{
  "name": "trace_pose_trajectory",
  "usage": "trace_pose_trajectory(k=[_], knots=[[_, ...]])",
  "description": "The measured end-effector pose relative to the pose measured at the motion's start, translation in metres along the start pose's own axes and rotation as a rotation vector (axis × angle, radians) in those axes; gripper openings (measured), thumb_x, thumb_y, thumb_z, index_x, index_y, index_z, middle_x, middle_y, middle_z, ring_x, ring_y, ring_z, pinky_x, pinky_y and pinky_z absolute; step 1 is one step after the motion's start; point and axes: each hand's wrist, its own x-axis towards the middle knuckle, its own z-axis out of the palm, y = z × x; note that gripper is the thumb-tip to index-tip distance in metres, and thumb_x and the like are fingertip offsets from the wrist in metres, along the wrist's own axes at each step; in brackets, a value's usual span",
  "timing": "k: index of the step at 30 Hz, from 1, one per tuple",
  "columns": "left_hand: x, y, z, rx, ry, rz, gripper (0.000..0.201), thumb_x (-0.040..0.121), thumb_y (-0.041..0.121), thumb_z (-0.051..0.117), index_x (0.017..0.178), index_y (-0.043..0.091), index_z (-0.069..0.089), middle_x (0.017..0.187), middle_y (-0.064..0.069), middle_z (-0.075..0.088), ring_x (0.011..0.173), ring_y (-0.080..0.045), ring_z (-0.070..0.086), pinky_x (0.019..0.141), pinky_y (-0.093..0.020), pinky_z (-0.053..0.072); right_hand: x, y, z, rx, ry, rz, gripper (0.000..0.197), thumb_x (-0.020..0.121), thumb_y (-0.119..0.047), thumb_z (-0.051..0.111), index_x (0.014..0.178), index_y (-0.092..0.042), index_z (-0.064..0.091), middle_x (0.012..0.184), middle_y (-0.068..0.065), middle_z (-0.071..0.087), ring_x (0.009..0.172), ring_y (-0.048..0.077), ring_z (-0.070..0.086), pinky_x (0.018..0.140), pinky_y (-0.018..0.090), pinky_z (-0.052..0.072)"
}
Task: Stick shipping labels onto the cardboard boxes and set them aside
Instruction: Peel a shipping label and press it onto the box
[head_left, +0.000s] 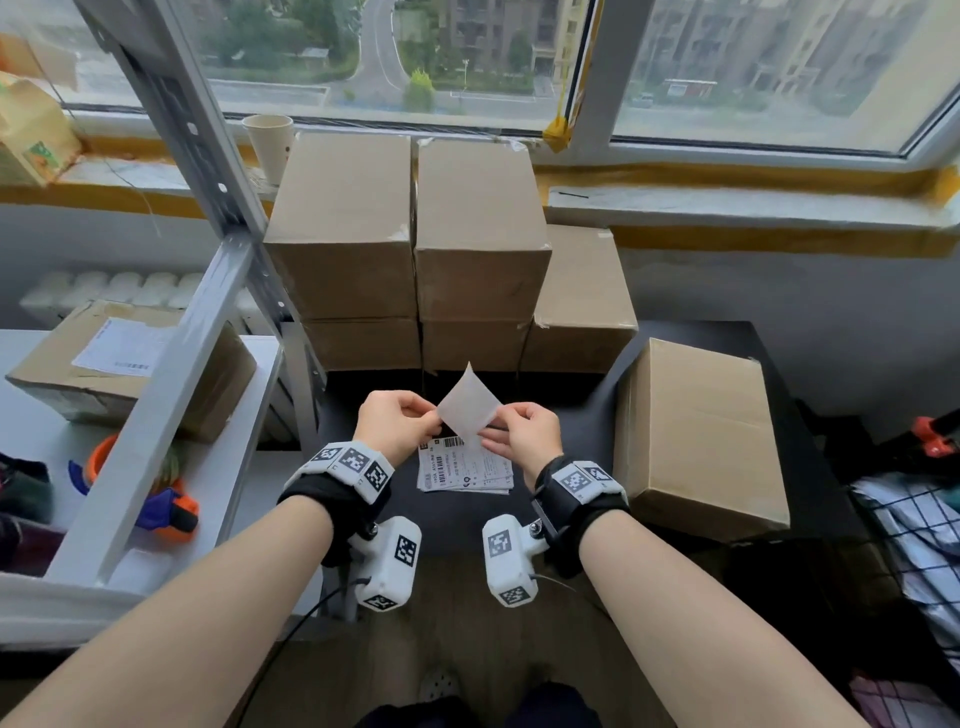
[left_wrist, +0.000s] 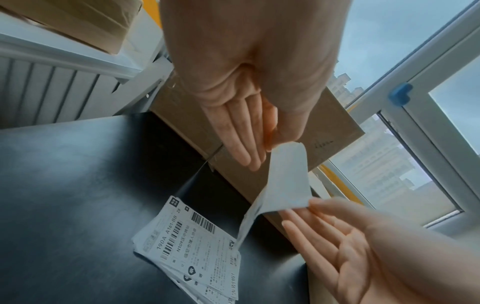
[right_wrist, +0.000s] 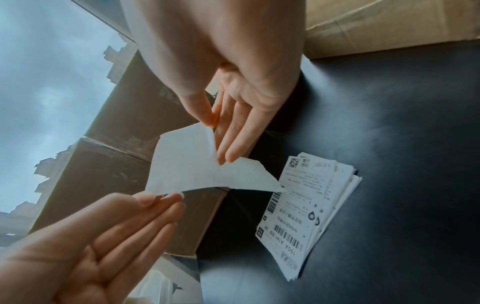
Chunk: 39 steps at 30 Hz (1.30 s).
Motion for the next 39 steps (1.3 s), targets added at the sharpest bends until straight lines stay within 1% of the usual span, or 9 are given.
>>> trace_pose_trajectory(k=[7, 11, 14, 20, 26, 30, 33, 35, 39], knots=[[0.012, -0.013, 0.0, -0.151, 0.074, -0.129, 0.007, 0.084, 0.005, 0.064, 0.079, 0.001, 0.064, 0.069, -0.013, 0.066, 0.052, -0.004, 0.067, 0.055, -0.017, 0.056, 0.019, 0.016, -0.02, 0.009, 0.244, 0.078, 0.02, 0.094, -0.003, 0.043, 0.076, -0.009, 0.048, 0.086, 0.023, 0.064, 0.065, 0.026, 0.066, 0.057, 0.032, 0.057], [0.019, -0.016, -0.002, -0.202, 0.151, -0.174, 0.013, 0.088, 0.012, 0.059, 0.076, 0.009, 0.056, 0.07, -0.012, 0.066, 0.062, -0.014, 0.068, 0.06, -0.022, 0.058, 0.03, 0.023, -0.037, -0.024, 0.412, 0.15, 0.019, 0.091, 0.001, 0.046, 0.073, 0.001, 0.05, 0.086, 0.026, 0.066, 0.067, 0.032, 0.066, 0.057, 0.035, 0.055], [0.023, -0.019, -0.006, -0.207, 0.213, -0.207, 0.013, 0.091, 0.012, 0.053, 0.078, 0.012, 0.052, 0.072, -0.011, 0.065, 0.067, -0.017, 0.067, 0.058, -0.022, 0.057, 0.033, 0.027, -0.046, -0.044, 0.487, 0.176, 0.01, 0.088, 0.004, 0.049, 0.087, 0.006, 0.059, 0.079, 0.025, 0.063, 0.068, 0.032, 0.065, 0.055, 0.034, 0.056], [0.029, -0.021, -0.015, -0.193, 0.282, -0.231, 0.016, 0.093, 0.008, 0.042, 0.079, 0.016, 0.046, 0.084, -0.013, 0.065, 0.069, -0.019, 0.067, 0.066, -0.029, 0.056, 0.043, 0.041, -0.051, -0.119, 0.592, 0.2, 0.013, 0.084, 0.004, 0.052, 0.083, 0.009, 0.065, 0.08, 0.025, 0.068, 0.072, 0.039, 0.069, 0.074, 0.047, 0.058], [0.03, -0.02, -0.019, -0.168, 0.307, -0.206, 0.008, 0.094, 0.009, 0.04, 0.098, 0.007, 0.046, 0.087, -0.013, 0.065, 0.06, -0.013, 0.067, 0.055, -0.022, 0.055, 0.051, 0.041, -0.054, -0.122, 0.588, 0.235, 0.021, 0.087, 0.003, 0.049, 0.068, -0.002, 0.056, 0.058, 0.015, 0.058, 0.068, 0.038, 0.069, 0.072, 0.045, 0.058], [0.027, -0.013, -0.019, -0.176, 0.278, -0.177, 0.012, 0.093, 0.007, 0.04, 0.085, 0.013, 0.047, 0.09, -0.015, 0.063, 0.064, -0.018, 0.067, 0.061, -0.027, 0.056, 0.063, 0.05, -0.057, -0.195, 0.48, 0.216, 0.019, 0.08, -0.015, 0.055, 0.063, -0.005, 0.057, 0.066, 0.015, 0.063, 0.076, 0.034, 0.067, 0.081, 0.045, 0.055], [0.021, -0.006, -0.017, -0.152, 0.226, -0.15, 0.015, 0.093, 0.009, 0.045, 0.08, 0.016, 0.049, 0.092, -0.016, 0.065, 0.071, -0.021, 0.068, 0.068, -0.032, 0.057, 0.051, 0.036, -0.055, -0.441, 0.397, 0.17, 0.027, 0.084, -0.021, 0.059, 0.102, -0.002, 0.064, 0.106, 0.015, 0.063, 0.109, 0.033, 0.059, 0.096, 0.036, 0.043], [0.019, -0.001, -0.014, -0.142, 0.188, -0.123, 0.015, 0.092, 0.008, 0.048, 0.079, 0.014, 0.052, 0.09, -0.017, 0.066, 0.07, -0.02, 0.069, 0.066, -0.03, 0.057, 0.039, 0.024, -0.056, -0.547, 0.377, 0.092, 0.038, 0.09, -0.018, 0.057, 0.124, -0.002, 0.054, 0.127, 0.015, 0.058, 0.12, 0.032, 0.052, 0.099, 0.032, 0.039], [0.015, 0.015, -0.007, -0.132, 0.118, -0.077, 0.017, 0.091, 0.005, 0.049, 0.076, 0.013, 0.053, 0.077, -0.01, 0.066, 0.055, -0.006, 0.066, 0.056, -0.019, 0.055, 0.019, 0.003, -0.048, -0.601, 0.202, -0.194, 0.03, 0.088, -0.02, 0.061, 0.117, -0.01, 0.062, 0.117, 0.009, 0.065, 0.111, 0.025, 0.059, 0.098, 0.032, 0.045]])
